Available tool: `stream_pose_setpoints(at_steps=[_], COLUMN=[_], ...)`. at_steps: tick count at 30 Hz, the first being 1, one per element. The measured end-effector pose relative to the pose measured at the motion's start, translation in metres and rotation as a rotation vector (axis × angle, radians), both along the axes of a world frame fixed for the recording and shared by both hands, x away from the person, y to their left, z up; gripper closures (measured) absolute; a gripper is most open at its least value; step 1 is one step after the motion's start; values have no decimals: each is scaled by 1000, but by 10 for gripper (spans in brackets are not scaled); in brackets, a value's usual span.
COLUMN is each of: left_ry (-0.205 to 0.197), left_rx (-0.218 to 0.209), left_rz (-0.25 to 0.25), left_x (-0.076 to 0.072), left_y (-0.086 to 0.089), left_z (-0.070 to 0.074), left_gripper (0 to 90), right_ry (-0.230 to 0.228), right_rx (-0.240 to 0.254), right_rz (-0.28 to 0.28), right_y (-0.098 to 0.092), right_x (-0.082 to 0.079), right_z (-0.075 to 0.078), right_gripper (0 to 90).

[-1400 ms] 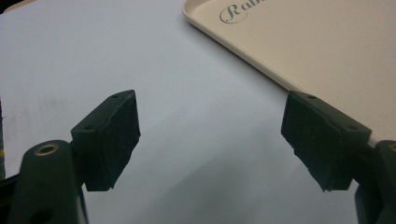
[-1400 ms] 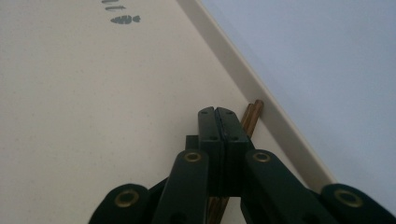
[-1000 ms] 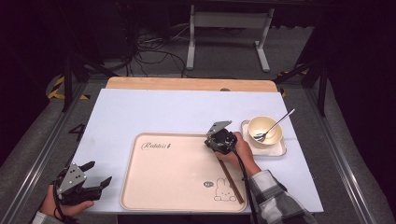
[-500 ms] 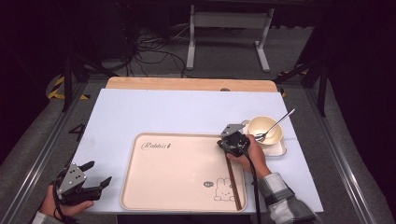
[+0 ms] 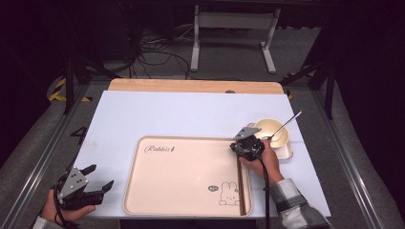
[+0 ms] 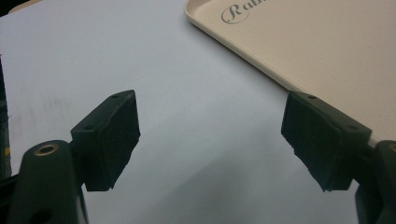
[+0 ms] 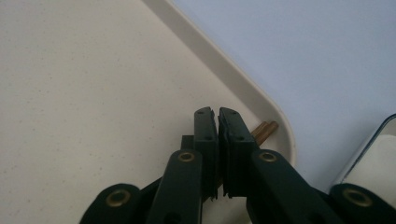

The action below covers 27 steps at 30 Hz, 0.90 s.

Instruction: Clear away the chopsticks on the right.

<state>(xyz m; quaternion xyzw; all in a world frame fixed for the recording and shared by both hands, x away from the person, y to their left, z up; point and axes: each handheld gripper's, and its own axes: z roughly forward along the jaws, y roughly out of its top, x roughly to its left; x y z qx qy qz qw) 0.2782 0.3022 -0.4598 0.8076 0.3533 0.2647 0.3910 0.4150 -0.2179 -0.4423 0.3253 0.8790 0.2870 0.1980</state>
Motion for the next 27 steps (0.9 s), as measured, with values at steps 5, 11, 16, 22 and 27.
stream_pose_setpoints(at_steps=[5,11,16,22,27], left_ry=[-3,3,-2,3,-2], left_rx=[6,9,4,9,4], left_rz=[4,7,6,-4,-5], left_x=[0,1,2,7,7], left_y=[0,0,0,-2,-1], left_z=[0,-1,1,-1,0], left_gripper=[203,202,202,202,201], right_ry=[6,3,-4,-27,-52], right_rx=[23,36,69,178,196], right_rz=[5,17,16,58,84], right_y=[-1,0,0,-4,-1], right_x=[0,-1,-2,-10,-19], right_z=[-1,-1,1,8,16], right_gripper=[827,771,761,737,722])
